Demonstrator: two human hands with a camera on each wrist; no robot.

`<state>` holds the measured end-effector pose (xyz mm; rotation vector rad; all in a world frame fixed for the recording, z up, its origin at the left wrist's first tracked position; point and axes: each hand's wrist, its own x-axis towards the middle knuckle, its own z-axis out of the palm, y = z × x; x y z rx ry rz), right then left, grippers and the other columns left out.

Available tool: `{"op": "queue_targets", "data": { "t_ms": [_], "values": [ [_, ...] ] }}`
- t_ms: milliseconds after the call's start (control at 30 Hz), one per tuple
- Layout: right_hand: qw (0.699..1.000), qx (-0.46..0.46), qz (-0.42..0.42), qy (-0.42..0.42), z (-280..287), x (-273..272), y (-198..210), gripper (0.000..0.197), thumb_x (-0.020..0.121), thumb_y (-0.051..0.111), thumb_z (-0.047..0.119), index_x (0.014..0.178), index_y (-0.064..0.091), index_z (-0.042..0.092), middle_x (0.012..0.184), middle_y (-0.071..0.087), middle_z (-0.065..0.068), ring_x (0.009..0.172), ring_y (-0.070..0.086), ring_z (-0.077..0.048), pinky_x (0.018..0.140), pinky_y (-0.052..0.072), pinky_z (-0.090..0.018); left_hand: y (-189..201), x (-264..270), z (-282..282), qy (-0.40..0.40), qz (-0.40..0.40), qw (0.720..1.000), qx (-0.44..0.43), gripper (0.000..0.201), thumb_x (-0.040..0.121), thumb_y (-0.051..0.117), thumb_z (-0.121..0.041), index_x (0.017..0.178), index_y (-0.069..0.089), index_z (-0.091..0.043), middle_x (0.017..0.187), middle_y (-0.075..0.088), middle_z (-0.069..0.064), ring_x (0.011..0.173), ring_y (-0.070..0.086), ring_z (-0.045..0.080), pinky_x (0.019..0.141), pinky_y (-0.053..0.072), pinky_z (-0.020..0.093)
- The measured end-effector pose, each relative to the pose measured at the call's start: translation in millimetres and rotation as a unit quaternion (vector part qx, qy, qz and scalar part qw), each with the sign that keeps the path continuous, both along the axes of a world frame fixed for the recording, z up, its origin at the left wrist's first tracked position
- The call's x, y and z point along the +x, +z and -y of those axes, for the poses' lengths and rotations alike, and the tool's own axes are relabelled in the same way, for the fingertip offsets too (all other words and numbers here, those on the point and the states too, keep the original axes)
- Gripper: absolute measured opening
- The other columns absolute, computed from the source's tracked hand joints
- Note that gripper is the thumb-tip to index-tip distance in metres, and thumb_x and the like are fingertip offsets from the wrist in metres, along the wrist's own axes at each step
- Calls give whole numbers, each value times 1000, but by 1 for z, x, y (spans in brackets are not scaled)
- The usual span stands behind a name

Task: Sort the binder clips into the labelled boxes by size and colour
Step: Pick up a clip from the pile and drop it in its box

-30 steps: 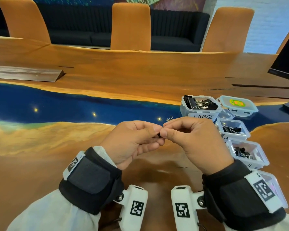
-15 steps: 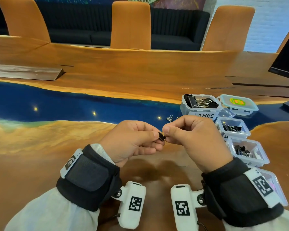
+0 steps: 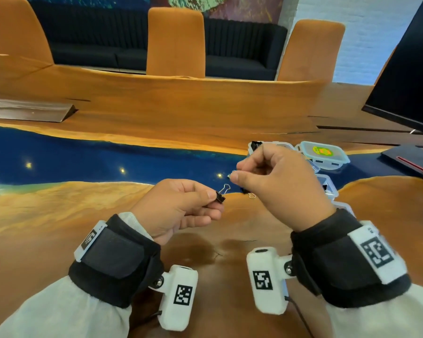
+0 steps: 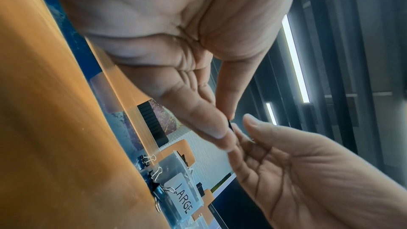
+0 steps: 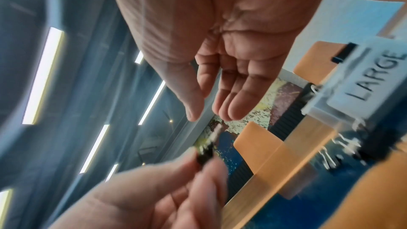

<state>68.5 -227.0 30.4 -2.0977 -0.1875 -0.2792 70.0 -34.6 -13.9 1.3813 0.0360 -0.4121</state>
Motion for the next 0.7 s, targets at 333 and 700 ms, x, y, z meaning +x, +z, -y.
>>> {"op": "queue_targets", "data": {
  "t_ms": [333,700],
  "values": [
    [864,-469,-178,45,79,30,47,20,72,86,29,84,69,27,84,70,9,83,66,-12,78,55,-33,1,-3,4,-7,-11,1000,-10,15,90,69,-15,96,72,-1,92,76,18,72,72,16,59,60,21],
    [777,-562,-279,60,123,26,27,52,68,89,36,112,62,33,107,64,15,98,62,-8,89,53,-28,2,-4,4,-14,-20,1000,-6,18,93,67,-15,101,73,0,96,75,21,74,72,19,62,61,23]
  ]
}}
